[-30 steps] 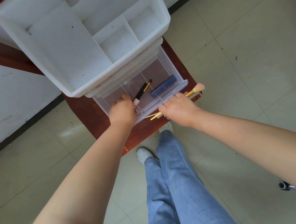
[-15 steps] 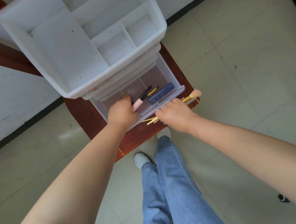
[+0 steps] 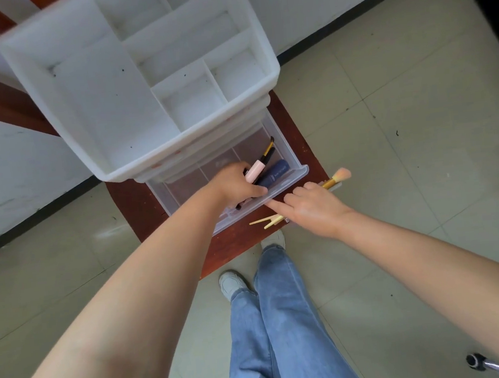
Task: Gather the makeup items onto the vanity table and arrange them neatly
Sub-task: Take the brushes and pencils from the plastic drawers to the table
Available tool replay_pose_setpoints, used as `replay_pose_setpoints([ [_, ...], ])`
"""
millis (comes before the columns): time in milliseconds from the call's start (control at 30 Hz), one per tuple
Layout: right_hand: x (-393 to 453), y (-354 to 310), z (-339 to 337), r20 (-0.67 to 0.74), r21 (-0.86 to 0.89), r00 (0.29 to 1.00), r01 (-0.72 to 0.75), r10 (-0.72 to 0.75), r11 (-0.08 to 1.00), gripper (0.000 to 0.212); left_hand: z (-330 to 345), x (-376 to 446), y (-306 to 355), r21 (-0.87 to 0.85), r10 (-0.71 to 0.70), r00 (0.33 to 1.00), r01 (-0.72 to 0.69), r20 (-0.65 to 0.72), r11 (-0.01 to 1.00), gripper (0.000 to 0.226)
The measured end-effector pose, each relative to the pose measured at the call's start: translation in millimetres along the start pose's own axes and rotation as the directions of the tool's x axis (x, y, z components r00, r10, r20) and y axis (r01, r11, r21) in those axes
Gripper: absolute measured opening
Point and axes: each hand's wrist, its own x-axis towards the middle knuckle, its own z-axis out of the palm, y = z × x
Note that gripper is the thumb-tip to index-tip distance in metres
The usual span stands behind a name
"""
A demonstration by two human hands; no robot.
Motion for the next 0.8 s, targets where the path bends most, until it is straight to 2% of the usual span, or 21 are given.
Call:
replay_pose_setpoints([
  [67, 1.3, 4.3, -1.3, -0.033, -0.026, 0.999, 0.020, -0.021, 0.999, 0.059, -3.5, -2.2, 2.0, -0.030, -0.025, 0.997, 0.028, 0.073, 0.999, 0.041],
  [167, 7.8, 2.4, -6.7, -0.001, -0.015, 1.000, 0.012, -0.012, 1.000, 0.051, -7.5, -12.9, 1.6, -0.039, -0.048, 0.992, 0.052, 0.118, 0.998, 0.029],
  [233, 9.9, -1.7, -7.2, 0.050, 0.068, 0.999, -0.001, -0.003, 0.998, 0.040, -11.5, -26.1, -3.9, -0.068, -0.048, 0.990, 0.057, 0.129, 0.996, 0.025],
  [267, 11.4, -4.2, -4.5, 0.084, 0.132, 0.995, -0.060, 0.049, 0.990, 0.035, -14.5, -34.7, -8.4, -0.092, -0.045, 0.991, 0.056, 0.122, 0.994, 0.023],
  [333, 13.3, -8.0, -1.4, 0.126, 0.246, 0.977, -0.200, 0.173, 0.948, 0.035, -23.3, -54.1, -20.4, -0.158, -0.047, 0.996, 0.058, 0.073, 0.986, 0.019],
  [400, 17.8, -10.6, -5.6, 0.107, 0.271, 0.964, -0.265, 0.244, 0.925, 0.043, -32.9, -76.3, -34.4, -0.188, -0.062, 0.998, 0.058, -0.013, 0.980, 0.018],
  [567, 64.2, -19.9, -30.7, 0.097, 0.237, 0.979, -0.197, 0.179, 0.951, 0.056, -49.0, -127.8, -75.2, -0.097, -0.093, 0.966, 0.072, -0.240, 0.993, 0.019],
  [733, 109.4, -22.7, -53.6, 0.161, 0.175, 0.971, -0.204, 0.177, 0.963, 0.070, -48.3, -164.0, -111.1, -0.157, -0.181, 0.932, 0.137, -0.314, 0.978, 0.020],
  [800, 109.5, -24.0, -63.2, 0.223, 0.168, 0.962, -0.199, 0.160, 0.965, 0.066, -49.0, -176.1, -116.2, -0.131, -0.177, 0.930, 0.142, -0.323, 0.981, 0.021],
])
